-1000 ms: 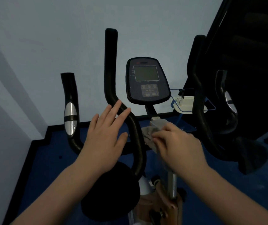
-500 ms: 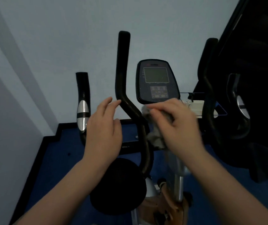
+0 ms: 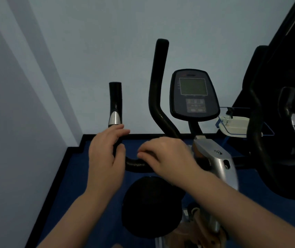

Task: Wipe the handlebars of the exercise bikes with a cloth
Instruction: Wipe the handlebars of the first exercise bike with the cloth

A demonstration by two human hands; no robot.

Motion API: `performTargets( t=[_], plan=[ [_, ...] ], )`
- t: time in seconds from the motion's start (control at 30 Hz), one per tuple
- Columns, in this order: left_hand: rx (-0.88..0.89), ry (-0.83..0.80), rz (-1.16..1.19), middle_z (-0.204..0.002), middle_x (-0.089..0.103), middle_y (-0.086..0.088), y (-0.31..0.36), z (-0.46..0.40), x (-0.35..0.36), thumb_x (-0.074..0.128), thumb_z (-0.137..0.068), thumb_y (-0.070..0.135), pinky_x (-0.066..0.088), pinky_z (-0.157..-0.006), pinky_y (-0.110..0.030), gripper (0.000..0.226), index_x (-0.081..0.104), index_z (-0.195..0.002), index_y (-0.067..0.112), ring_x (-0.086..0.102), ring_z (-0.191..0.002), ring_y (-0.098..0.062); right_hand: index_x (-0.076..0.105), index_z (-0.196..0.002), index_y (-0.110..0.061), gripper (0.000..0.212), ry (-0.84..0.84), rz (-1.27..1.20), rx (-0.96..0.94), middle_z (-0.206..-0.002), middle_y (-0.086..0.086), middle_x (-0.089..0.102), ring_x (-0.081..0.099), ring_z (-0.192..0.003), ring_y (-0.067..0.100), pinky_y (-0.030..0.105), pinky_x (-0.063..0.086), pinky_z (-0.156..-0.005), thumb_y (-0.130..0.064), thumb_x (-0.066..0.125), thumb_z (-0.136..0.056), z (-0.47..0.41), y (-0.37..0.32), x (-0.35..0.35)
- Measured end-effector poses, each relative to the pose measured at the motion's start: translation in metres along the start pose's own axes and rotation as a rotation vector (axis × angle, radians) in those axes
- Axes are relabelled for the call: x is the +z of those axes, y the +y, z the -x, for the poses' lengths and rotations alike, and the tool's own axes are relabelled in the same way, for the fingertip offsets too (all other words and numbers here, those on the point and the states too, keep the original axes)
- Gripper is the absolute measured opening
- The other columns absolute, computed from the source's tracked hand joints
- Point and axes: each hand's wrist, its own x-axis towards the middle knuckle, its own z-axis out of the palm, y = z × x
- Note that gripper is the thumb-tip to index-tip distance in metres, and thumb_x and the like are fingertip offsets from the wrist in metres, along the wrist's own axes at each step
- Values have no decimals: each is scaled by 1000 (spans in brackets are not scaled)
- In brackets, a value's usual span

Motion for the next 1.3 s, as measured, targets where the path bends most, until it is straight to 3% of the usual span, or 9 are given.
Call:
performTargets(
  t=[0.23,0.33,0.53,0.67,0.77,0.9,1.03,1.17,1.3],
  plan=[
    [17,-57,-45,-128,59,6,-10,4,-1,49,-85,5,33,-112,-42,39,62,-120,16,44,-132,-10,23,-146,-37,49,-357,13,-165,-136,-15,51,41,-126,5,28,23,-114,-32,38,-100,25,23,-22],
    [24,-81,-70,-129,58,6,-10,6,-1,50,-86,7,30,-114,-38,38,62,-121,15,39,-136,-9,33,-144,-32,47,-313,87,-120,-133,-5,57,51,-122,17,39,42,-99,-34,43,-98,5,9,-12],
    [-26,-106,114,-110,59,27,-7,-11,-17,51,-89,26,42,-102,-36,28,61,-112,38,52,-116,-4,67,-103,-38,42,-45,-596,133,-103,-20,66,61,-99,-4,19,52,-83,-14,80,-71,6,9,-33],
    [-91,-455,328,-116,67,11,2,-29,-28,47,-90,49,49,-97,-34,39,58,-126,39,60,-115,-12,61,-96,-31,50,-30,-774,188,-102,-8,58,60,-98,8,29,53,-84,1,80,-62,5,-2,-25],
    [-54,-644,240,-107,67,11,4,-38,-29,57,-92,39,51,-92,-30,29,61,-121,39,61,-105,-9,53,-97,-27,56,34,-855,263,-91,-10,57,58,-82,12,27,51,-69,7,78,-60,4,-7,-19],
    [19,-620,172,-87,63,12,3,-48,-33,62,-90,25,46,-75,-17,11,67,-86,33,60,-85,-4,49,-99,-39,57,85,-438,369,-86,-19,55,52,-72,-3,15,44,-60,-23,87,-59,6,-7,-23],
    [100,-585,141,-83,59,16,3,-61,-43,61,-88,27,41,-71,-10,11,65,-82,35,57,-81,-4,53,-72,-38,38,-2,-99,403,-76,-12,54,52,-72,0,21,36,-56,-65,72,-53,8,-9,-46],
    [220,-577,117,-85,61,15,7,-76,-64,58,-87,39,42,-72,-9,9,64,-81,43,60,-86,-7,63,-80,-26,31,3,-597,315,-80,2,62,61,-72,17,38,50,-61,-53,74,-68,10,-16,-66],
    [244,-674,193,-92,66,13,2,-88,-83,56,-85,47,45,-76,-10,14,67,-91,41,63,-91,-8,60,-89,-19,16,-26,-972,356,-80,-5,60,60,-74,9,20,48,-64,-29,71,-82,11,-24,-64]
  ],
)
